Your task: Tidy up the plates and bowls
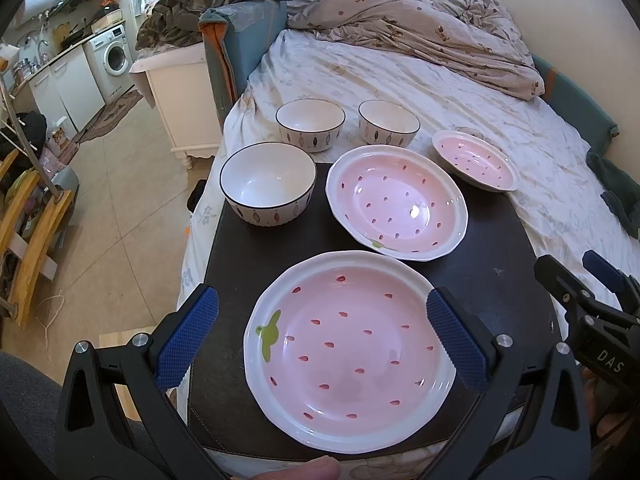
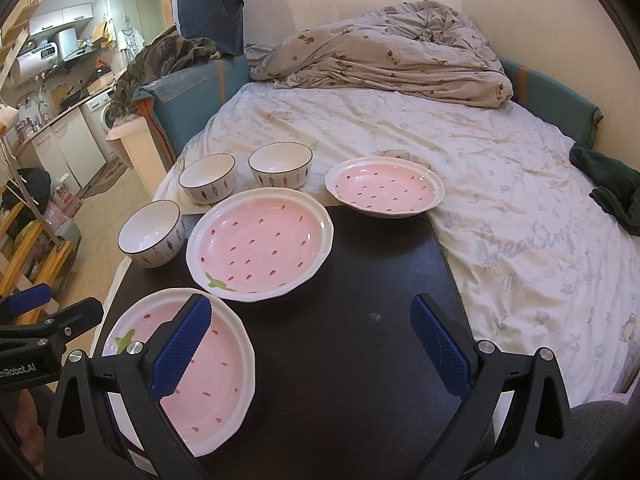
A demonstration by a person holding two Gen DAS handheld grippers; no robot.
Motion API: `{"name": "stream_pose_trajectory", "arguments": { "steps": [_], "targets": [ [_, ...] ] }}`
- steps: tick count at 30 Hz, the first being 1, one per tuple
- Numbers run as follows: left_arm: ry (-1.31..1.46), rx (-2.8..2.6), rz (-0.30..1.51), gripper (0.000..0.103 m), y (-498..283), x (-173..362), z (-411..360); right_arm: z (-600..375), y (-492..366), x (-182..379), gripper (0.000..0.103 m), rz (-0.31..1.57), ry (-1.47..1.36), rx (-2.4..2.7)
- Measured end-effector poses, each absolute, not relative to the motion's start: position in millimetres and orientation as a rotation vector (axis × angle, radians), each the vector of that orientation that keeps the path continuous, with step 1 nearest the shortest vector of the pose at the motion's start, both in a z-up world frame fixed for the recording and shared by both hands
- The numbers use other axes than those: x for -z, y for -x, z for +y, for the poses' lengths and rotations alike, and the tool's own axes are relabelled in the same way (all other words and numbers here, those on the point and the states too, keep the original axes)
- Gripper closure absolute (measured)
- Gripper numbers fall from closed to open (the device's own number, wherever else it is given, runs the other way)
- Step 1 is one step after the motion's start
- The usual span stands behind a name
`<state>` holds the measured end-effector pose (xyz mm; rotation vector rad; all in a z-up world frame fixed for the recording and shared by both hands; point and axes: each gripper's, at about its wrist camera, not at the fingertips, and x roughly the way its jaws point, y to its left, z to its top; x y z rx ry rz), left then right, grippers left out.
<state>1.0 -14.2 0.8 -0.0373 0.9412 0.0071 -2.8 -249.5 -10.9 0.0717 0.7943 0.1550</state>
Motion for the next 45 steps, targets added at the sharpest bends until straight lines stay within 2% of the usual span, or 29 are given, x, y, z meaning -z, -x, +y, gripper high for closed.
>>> {"name": "stream_pose_trajectory", "arguments": {
  "steps": [29,45],
  "targets": [
    [0.040,-0.018,0.936,0.000,-0.6,-3.5,-9.6,-250.4,2.8,15.5,0.001,0.794,-0.065,-0.150],
    [0.044,-0.036,1.029,0.000,-27.4,-5.0,-6.6,-274.8,-25.1,24.2,0.001,0.930,-0.215,-0.200]
  ]
}}
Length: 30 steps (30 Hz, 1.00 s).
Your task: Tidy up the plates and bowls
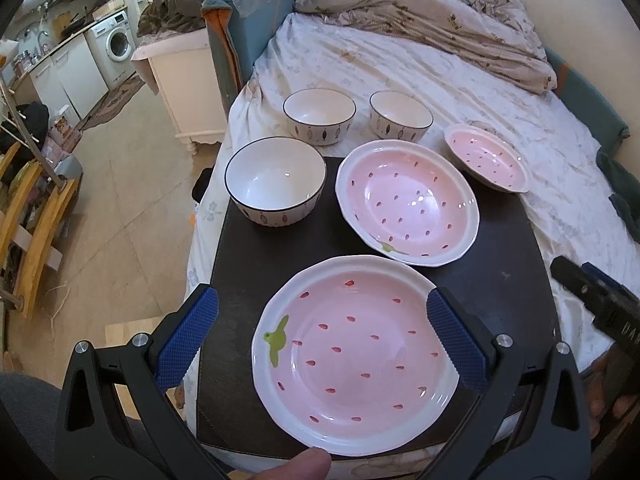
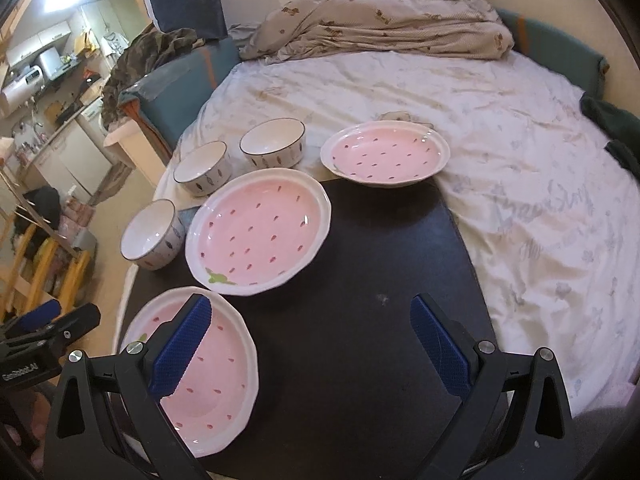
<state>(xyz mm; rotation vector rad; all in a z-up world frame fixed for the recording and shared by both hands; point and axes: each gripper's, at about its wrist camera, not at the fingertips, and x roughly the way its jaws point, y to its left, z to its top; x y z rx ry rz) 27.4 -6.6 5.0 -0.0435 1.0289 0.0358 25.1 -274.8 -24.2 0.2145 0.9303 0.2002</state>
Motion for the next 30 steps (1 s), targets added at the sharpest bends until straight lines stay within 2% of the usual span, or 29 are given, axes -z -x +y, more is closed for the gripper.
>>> {"name": "stream_pose_trajectory", "arguments": {
  "steps": [9,17,22,23,25,27,30],
  "targets": [
    [0.046,-0.021,1.173,0.000,-75.1,10.5,-13.4,-291.0,-82.3,32.4,0.001,1.055,-0.224,-0.196],
    [0.081,0.015,1.257,0.000,-120.7,27.1,-24.3,-303.2,-127.6,40.6,0.001,1.064,-0.274,-0.164],
    [0.108,0.041,1.264,0.000,-137.8,41.8,-28.4,-310.8,-160.2,77.1,0.003,1.166,-0.371,-0.219],
    [0.113,0.043,1.264,0.000,-140.0,44.8,-28.5,-309.7,-166.0,87.6,0.005,1.203,-0.388,-0.228],
    [0.110,0.037,1.260,0.000,-142.9,50.2,-28.2,-304.0,-175.4,108.9,0.029,1.293,-0.431,-0.285],
    [0.118,0.043,1.264,0.000,-145.4,53.3,-28.3,-302.2,-179.7,122.3,0.034,1.328,-0.508,-0.320],
    [0.118,0.060,1.270,0.000,-147.9,55.9,-29.6,-292.1,-185.1,135.6,0.048,1.363,-0.495,-0.328]
  ]
}}
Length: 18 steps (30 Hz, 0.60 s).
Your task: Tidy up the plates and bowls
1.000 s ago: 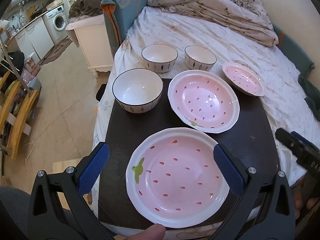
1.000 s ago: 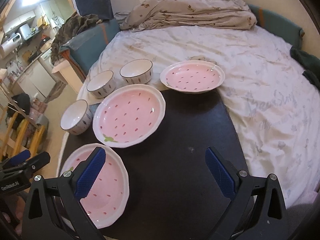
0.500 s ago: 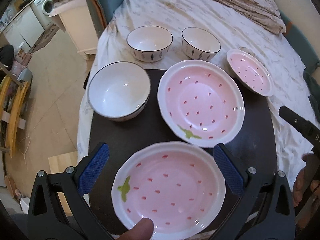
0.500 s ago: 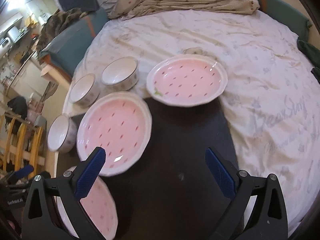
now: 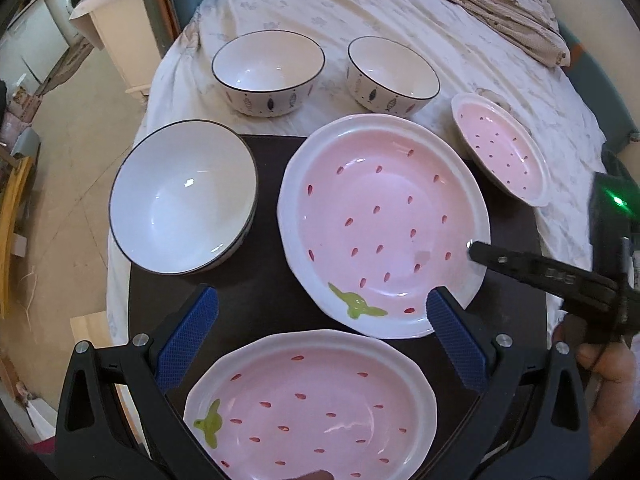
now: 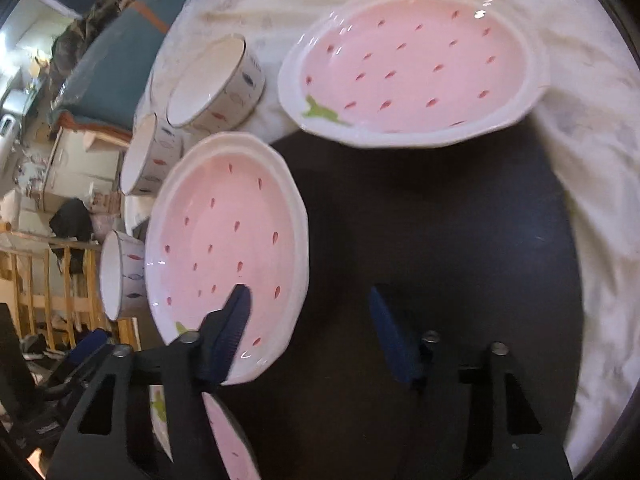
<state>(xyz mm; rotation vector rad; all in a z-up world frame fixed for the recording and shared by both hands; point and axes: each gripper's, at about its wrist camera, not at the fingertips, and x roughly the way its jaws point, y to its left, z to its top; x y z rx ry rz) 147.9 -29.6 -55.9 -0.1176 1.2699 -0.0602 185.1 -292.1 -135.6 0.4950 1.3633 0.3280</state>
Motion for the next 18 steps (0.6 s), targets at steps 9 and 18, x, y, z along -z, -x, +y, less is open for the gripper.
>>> {"name": "stream_pose_trajectory", "arguments": {
  "steps": [9,18],
  "targets": [
    [0.118,0.049,1.302,0.000,-149.3,67.6,-29.9,-262.7,-189.6,146.1,0.075,1.385,-0.371,-0.335],
    [0.109,0.044,1.309,0.001,-153.5,72.3,-36.3,-259.7,-192.8,146.0,0.085,1.378,-0.359,-0.363]
  ]
}}
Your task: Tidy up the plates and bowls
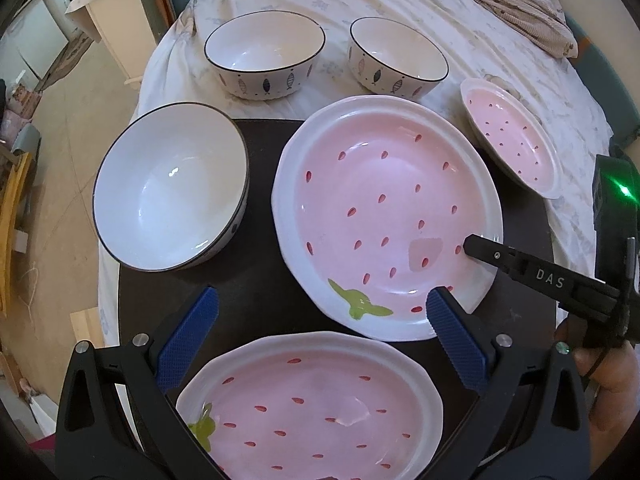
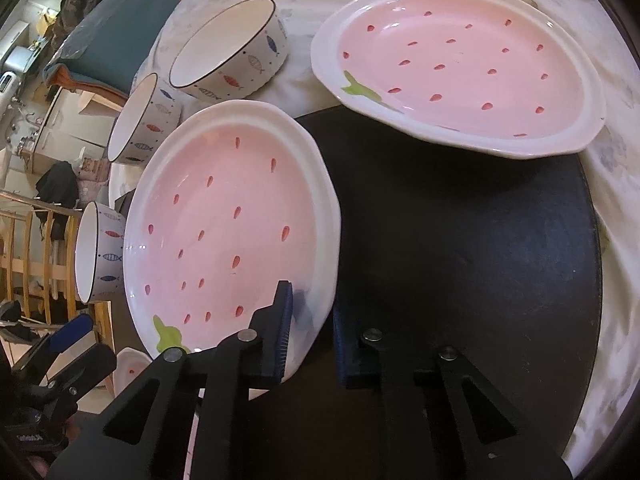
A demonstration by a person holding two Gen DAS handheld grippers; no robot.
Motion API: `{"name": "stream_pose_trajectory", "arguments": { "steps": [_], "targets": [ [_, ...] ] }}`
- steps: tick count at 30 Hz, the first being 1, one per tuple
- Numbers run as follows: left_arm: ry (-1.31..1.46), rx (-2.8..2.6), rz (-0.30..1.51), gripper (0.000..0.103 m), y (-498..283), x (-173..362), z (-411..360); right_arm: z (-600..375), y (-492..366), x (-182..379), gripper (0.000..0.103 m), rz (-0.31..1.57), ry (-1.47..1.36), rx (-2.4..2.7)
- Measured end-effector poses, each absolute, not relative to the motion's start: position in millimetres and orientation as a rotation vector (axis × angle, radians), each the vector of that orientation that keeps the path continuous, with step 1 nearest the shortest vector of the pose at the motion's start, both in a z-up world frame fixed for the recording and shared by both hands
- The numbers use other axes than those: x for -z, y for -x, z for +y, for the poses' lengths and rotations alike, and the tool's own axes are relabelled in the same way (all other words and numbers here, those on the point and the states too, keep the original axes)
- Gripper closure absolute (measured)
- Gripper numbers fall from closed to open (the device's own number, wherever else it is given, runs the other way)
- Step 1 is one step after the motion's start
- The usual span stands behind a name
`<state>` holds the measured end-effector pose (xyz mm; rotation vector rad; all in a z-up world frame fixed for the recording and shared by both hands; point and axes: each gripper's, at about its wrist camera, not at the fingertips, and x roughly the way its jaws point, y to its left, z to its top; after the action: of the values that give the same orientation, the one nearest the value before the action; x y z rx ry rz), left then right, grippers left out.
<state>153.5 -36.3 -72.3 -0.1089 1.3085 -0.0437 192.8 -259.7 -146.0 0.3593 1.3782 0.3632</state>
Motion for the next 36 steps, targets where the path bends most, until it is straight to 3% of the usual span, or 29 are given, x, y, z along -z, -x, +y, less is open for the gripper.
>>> {"name": "stream_pose_trajectory", "arguments": {
  "steps": [19,25,30,36],
  "targets": [
    [0.118,0.039,1.308,0.002,-158.4,73.1,-28.0,-281.4,-181.1,143.0,0.086,1.383,-0.355,-0.313],
    [0.236,0.072,1.436,0.024,-180.4,92.7,-34.3,-295.7,-170.3,142.8,0.086,1.394,-0.360,-0.278],
    [0.263,0.040,1.513,0.058,-197.8,119.6,-40.5,-298.1,-172.5,143.8,0.086,1.394,-0.370,-0.281],
    [0.230,0.063,1.524,0.065,-210.7,128.2,-49.6,-299.1,-171.7,145.9,0.086,1.386,-0.375,-0.295]
  ]
}}
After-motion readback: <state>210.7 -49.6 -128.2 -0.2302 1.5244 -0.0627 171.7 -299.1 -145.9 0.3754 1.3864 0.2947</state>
